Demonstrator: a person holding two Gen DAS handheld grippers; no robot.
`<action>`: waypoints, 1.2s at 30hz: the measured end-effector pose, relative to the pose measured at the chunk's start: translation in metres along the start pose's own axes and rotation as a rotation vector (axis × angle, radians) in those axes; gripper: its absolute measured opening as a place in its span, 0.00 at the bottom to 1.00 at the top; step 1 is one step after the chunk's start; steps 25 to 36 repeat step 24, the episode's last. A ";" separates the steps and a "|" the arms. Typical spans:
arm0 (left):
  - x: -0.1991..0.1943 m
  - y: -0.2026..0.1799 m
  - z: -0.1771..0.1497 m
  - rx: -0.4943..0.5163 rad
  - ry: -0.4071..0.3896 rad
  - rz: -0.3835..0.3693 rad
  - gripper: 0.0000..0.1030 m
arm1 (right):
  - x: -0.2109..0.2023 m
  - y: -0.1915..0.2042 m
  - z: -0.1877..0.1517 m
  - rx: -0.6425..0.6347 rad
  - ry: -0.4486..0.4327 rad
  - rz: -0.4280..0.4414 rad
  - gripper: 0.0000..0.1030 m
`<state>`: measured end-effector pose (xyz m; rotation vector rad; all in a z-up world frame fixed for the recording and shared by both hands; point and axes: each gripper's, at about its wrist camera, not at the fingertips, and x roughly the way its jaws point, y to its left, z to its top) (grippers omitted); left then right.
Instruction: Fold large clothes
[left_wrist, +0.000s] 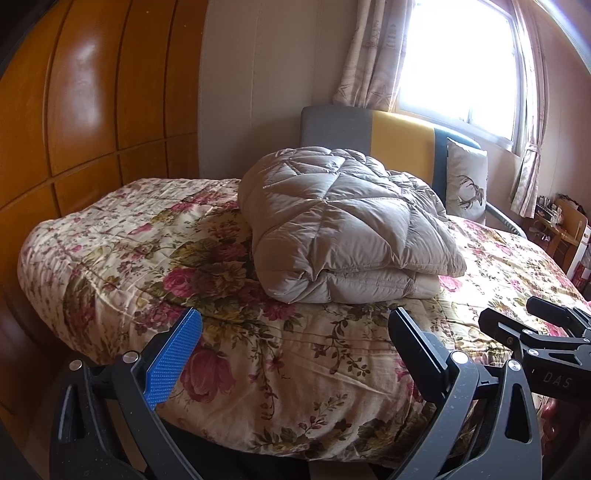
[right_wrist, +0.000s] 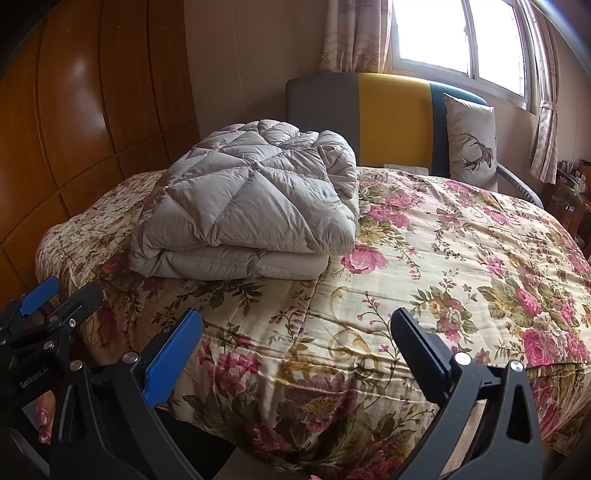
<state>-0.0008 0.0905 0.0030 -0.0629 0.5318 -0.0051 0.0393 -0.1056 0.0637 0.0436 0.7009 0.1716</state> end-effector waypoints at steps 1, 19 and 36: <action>0.000 0.000 0.000 0.000 0.000 0.001 0.97 | 0.001 0.000 0.000 0.001 0.003 -0.001 0.98; 0.013 -0.011 0.004 0.044 -0.001 -0.005 0.97 | 0.023 -0.017 0.004 0.046 0.046 -0.025 0.98; 0.020 -0.014 0.009 0.060 -0.002 -0.007 0.97 | 0.033 -0.029 0.010 0.070 0.067 -0.037 0.98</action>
